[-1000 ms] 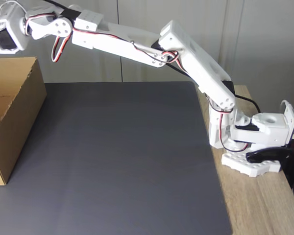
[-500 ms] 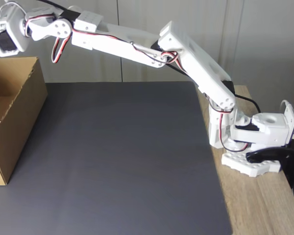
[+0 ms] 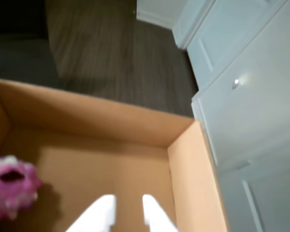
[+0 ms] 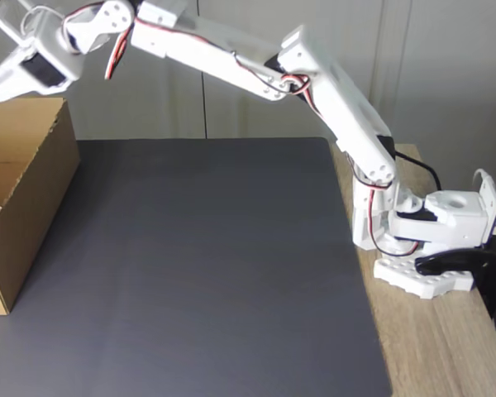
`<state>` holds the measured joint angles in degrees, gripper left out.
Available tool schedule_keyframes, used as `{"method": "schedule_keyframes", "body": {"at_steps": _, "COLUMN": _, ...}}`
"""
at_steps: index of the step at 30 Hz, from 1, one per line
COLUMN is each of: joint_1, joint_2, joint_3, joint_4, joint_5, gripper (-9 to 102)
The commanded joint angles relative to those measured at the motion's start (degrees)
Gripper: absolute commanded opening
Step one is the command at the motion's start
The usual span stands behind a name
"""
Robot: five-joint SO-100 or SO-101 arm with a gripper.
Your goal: Grasp a ball and put it in the box.
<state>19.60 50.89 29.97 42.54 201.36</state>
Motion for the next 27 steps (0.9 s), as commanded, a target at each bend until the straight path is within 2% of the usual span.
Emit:
{"method": "schedule_keyframes", "body": {"at_steps": 1, "joint_1": 0.79, "joint_2": 6.15, "joint_3": -2.90, "joint_4": 6.24, "joint_5": 1.41, "gripper": 0}}
{"method": "schedule_keyframes", "body": {"at_steps": 9, "joint_1": 2.02, "joint_2": 10.55, "joint_3": -2.90, "joint_4": 16.17, "joint_5": 2.81, "gripper": 0}}
{"method": "schedule_keyframes", "body": {"at_steps": 27, "joint_1": 3.34, "joint_2": 20.13, "joint_3": -2.11, "joint_4": 25.31, "joint_5": 2.20, "gripper": 0}}
